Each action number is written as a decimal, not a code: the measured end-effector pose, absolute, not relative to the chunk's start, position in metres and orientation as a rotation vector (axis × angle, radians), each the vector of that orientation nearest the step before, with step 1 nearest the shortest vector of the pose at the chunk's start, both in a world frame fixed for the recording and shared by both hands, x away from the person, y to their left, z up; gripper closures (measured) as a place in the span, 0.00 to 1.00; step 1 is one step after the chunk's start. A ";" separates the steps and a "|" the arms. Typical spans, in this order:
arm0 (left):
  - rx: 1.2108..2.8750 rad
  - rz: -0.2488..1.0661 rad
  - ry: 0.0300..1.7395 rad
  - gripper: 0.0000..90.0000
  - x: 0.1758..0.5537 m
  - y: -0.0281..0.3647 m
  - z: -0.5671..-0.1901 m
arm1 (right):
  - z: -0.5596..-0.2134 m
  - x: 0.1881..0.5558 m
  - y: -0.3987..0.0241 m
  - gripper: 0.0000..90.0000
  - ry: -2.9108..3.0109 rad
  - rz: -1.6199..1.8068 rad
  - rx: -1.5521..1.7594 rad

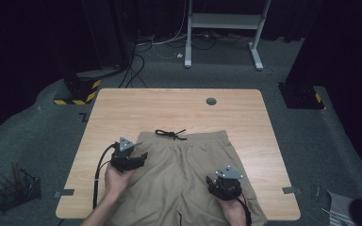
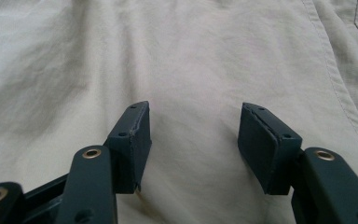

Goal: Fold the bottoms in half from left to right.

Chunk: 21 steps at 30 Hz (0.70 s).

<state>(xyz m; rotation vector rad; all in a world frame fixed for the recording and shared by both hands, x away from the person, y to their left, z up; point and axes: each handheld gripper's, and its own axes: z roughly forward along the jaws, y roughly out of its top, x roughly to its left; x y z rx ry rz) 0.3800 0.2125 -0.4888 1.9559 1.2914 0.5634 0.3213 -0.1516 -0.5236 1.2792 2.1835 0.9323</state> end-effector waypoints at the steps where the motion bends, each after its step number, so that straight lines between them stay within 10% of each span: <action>1: 1.956 0.562 1.301 0.38 0.385 0.214 -0.489 | -0.524 0.321 -0.152 0.49 2.184 0.932 1.279; 21: 1.966 0.499 1.403 0.48 0.427 0.237 -0.511 | -0.524 0.321 -0.152 0.49 2.185 0.934 1.277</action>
